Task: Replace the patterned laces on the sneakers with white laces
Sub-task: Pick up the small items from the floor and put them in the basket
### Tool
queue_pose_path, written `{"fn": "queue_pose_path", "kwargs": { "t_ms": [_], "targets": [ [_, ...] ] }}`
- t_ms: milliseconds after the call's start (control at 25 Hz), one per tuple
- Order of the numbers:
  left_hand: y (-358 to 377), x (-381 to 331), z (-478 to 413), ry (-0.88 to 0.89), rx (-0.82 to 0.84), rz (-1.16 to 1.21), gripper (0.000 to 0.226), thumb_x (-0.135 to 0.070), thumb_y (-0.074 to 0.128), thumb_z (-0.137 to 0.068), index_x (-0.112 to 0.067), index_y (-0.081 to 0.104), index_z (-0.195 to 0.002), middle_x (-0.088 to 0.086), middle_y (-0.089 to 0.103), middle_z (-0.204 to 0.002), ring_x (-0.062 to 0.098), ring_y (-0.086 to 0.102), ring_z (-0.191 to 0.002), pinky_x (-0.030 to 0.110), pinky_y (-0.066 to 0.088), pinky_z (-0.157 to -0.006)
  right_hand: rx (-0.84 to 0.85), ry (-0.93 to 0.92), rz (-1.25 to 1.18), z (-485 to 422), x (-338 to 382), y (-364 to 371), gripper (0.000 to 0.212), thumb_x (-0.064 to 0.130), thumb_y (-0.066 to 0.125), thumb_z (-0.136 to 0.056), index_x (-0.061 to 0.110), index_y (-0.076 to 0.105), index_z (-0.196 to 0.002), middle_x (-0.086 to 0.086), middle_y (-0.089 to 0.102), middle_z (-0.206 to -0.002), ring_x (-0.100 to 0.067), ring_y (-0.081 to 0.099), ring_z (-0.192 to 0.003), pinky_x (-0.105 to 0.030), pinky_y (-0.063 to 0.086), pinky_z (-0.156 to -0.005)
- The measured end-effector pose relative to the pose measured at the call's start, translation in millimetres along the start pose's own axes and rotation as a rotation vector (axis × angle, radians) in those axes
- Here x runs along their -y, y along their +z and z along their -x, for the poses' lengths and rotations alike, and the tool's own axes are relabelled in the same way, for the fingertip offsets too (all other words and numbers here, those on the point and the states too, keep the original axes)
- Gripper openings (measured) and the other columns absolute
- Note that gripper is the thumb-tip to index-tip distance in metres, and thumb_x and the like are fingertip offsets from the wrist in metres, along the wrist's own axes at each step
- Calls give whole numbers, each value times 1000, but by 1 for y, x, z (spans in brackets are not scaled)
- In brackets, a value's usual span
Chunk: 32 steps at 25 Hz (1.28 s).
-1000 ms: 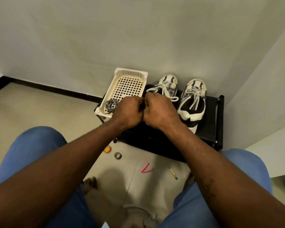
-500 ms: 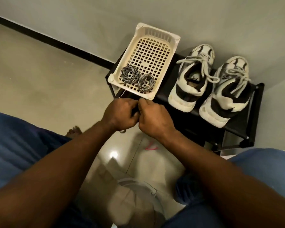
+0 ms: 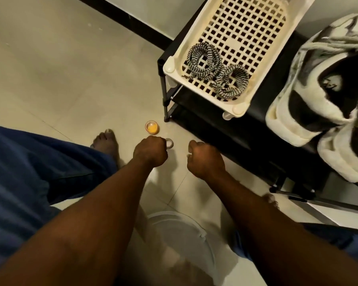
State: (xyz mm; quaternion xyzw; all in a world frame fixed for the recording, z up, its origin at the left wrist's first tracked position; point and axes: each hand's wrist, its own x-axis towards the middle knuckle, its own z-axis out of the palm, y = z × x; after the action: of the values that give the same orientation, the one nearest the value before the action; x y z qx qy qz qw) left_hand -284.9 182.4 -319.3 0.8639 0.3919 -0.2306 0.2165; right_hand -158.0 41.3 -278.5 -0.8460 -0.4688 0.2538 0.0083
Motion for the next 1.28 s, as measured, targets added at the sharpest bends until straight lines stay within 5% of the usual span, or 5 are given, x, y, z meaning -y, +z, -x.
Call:
{"fn": "queue_pose_path", "kwargs": {
  "t_ms": [320, 480, 720, 1080, 1280],
  "targets": [
    [28, 32, -69, -175, -103, 71, 70, -15, 69, -84, -26, 44, -148, 12, 31, -155, 40, 39, -131, 52, 51, -96, 273, 99, 2, -13, -43, 87, 23, 15, 57, -98, 10, 60, -120, -6, 66, -115, -25, 66, -100, -29, 52, -78],
    [37, 48, -104, -149, 67, 124, 70, -18, 62, -91, -41, 42, -153, 9, 1, -171, 43, 24, -146, 54, 41, -113, 298, 119, -33, -11, -56, 104, 19, 13, 53, -98, 8, 60, -115, -7, 63, -116, -27, 63, -102, -27, 41, -74],
    [60, 20, -101, -11, 75, 128, 37, -37, 57, -96, -33, 61, -133, 14, 15, -160, 45, 49, -122, 50, 48, -101, 308, 197, -122, 5, -76, 122, 25, 20, 56, -99, 12, 62, -122, -6, 63, -124, -27, 63, -110, -32, 51, -87],
    [82, -30, -105, -20, 16, 102, 59, -30, 55, -101, -20, 25, -151, 21, 53, -136, 40, 62, -94, 44, 51, -73, 288, 453, -67, 28, -160, 134, 29, 25, 56, -99, 10, 59, -124, -13, 61, -126, -31, 60, -115, -35, 47, -93],
    [93, -42, -85, 151, 61, -14, 44, -31, 50, -106, -10, 46, -144, 14, 31, -157, 45, 66, -89, 52, 58, -82, 192, 772, -50, 38, -205, 141, 51, 31, 55, -101, 9, 40, -144, -24, 49, -134, -44, 56, -116, -44, 47, -87]
  ]
}}
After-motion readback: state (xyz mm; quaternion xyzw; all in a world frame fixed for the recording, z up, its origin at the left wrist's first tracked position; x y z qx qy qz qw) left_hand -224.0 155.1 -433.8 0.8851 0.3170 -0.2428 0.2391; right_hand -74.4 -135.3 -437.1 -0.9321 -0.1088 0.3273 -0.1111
